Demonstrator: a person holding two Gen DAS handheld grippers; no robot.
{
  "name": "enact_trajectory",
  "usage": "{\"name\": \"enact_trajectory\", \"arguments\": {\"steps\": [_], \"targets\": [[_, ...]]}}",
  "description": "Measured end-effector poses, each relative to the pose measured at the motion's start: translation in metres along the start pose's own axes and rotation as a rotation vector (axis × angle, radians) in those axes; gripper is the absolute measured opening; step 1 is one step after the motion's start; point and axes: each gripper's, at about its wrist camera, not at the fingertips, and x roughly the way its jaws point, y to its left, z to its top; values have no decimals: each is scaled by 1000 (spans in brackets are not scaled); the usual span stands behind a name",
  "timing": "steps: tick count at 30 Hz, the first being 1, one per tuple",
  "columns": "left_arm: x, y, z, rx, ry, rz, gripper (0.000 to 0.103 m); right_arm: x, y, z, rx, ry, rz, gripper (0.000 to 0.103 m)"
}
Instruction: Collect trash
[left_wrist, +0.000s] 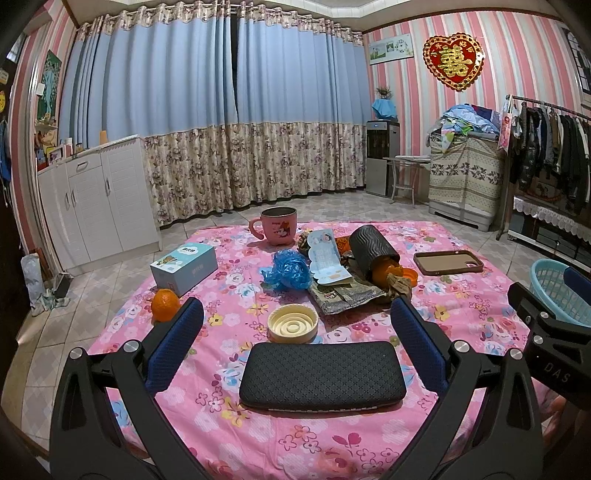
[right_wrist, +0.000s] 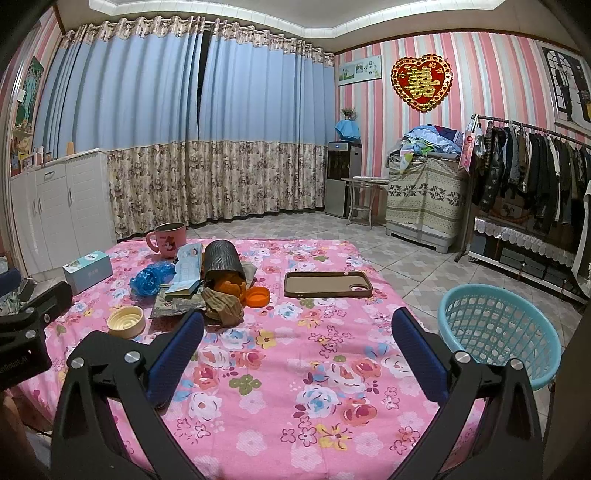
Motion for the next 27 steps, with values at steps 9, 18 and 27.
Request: {"name": "enact_trajectory", "arguments": {"steps": [9, 18, 27], "targets": [[0, 0, 0, 1, -2, 2, 98, 0, 0, 0, 1, 0, 3, 99], [1, 10, 6, -16, -4, 11, 98, 0, 1, 1, -6, -1, -4, 99], [14, 36, 34, 9, -7, 32, 98, 17, 12, 38, -27, 1, 21, 99]]}}
